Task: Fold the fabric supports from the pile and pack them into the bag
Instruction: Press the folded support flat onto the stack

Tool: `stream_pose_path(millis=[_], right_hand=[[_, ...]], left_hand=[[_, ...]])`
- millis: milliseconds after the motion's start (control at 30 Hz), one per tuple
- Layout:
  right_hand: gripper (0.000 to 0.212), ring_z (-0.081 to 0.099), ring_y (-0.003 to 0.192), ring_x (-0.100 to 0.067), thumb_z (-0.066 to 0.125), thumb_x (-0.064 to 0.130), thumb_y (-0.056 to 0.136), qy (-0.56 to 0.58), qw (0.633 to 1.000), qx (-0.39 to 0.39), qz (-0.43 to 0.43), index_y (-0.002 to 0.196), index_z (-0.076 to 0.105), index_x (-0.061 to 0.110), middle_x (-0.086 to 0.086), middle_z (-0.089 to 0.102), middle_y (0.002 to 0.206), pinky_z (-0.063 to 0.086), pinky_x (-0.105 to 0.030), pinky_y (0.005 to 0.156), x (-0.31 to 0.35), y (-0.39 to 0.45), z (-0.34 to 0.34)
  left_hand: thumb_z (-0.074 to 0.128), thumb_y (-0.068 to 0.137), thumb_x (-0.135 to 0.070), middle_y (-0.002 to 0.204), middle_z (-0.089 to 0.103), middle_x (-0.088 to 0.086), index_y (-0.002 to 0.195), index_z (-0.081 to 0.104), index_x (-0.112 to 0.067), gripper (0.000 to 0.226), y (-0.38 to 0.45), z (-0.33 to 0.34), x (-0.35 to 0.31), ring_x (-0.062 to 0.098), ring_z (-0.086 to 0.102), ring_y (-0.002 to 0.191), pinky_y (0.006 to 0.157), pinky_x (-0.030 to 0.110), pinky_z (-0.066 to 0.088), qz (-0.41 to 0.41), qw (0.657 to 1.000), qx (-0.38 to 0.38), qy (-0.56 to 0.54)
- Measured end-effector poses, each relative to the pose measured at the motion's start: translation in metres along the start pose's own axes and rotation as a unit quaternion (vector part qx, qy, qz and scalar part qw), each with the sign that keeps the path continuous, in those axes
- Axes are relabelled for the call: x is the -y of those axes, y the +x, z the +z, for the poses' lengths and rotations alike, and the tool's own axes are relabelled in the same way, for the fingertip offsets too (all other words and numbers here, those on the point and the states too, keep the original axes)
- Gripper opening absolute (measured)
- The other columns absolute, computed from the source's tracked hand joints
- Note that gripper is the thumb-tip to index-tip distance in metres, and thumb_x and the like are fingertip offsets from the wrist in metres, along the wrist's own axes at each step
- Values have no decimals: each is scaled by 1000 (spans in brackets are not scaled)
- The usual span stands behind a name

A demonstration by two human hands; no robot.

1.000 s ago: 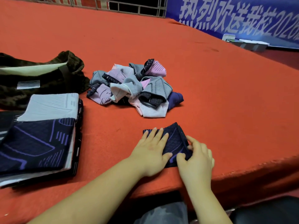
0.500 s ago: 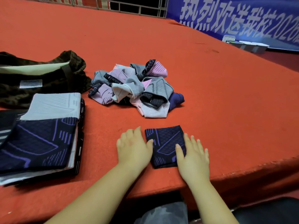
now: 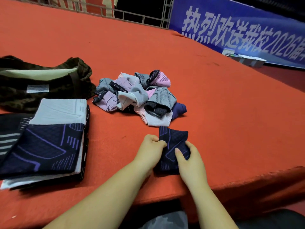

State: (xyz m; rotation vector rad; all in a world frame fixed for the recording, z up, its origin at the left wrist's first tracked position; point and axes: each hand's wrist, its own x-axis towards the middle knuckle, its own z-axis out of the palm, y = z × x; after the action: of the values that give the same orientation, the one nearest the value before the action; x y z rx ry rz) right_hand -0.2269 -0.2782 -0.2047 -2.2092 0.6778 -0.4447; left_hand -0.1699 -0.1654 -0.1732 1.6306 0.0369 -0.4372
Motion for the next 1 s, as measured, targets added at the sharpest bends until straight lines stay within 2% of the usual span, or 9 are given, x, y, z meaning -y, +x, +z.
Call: stream_pose_path(millis=[100,167,367,467,533,633,767,867,1000], right_hand=[[37,59,99,-1,58,28,92,193,980,34,39,127,50,18,11,61,115,43,-14,85,22,1,-1],[37,66,95,-10,57,31,92,311,944,73,86,122,56,12,1,68,111,49,-21,80,39,5,2],[41,68,73,-25,64,41,71,517,766,275,264,101,70,14,-10,72,96,50,-33,70,101,-3,10],[22,69,58,-23,58,26,82,542,749,296,240,91,69,9,-11,73,80,54,-27,50,130,-7,18],[15,69,59,-23,54,16,89,552,756,285,205,89,67,9,-11,73,78,55,-30,46,153,-7,23],[17,65,49,-18,58,7,87,507,827,207,127,72,62,12,-6,69,62,53,-27,43,187,-2,32],[12,53,52,-14,67,11,80,249,958,100,-97,69,62,14,1,60,58,45,-26,53,227,-10,51],[9,60,65,-12,67,22,80,121,952,147,-241,88,65,25,8,65,73,49,-29,62,254,-41,64],[36,53,100,-15,53,47,80,-4,924,136,-357,110,67,33,10,62,96,40,-36,94,271,-61,75]], left_hand=[[57,84,-1,86,66,15,95,53,-8,13,-2,-9,-12,24,61,72,75,41,51,6,993,13,-119],[56,85,3,98,68,18,109,57,-3,24,-5,-21,-26,25,65,78,80,40,53,17,986,33,-164],[46,89,3,89,69,13,107,65,-6,27,-11,-80,-72,20,65,63,54,25,55,62,976,58,-201],[51,87,1,96,69,13,111,65,-7,28,-7,-120,-83,23,68,71,57,26,55,78,981,-20,-179],[61,80,-5,112,66,14,118,59,-6,39,-6,-145,-87,28,67,91,72,33,56,93,982,-66,-148],[60,85,-4,101,57,-4,112,49,-20,33,-15,-174,-90,13,56,86,65,19,44,127,980,-119,-98],[53,94,-25,81,64,-10,81,64,-23,18,-30,-189,-96,7,54,72,64,23,40,100,986,-11,-131],[49,94,-40,73,67,2,88,67,-14,32,-35,-202,-102,12,61,60,61,24,45,58,969,68,-229],[46,97,-27,76,71,14,88,65,-2,33,-31,-234,-99,23,69,67,66,31,55,27,947,-3,-321]])
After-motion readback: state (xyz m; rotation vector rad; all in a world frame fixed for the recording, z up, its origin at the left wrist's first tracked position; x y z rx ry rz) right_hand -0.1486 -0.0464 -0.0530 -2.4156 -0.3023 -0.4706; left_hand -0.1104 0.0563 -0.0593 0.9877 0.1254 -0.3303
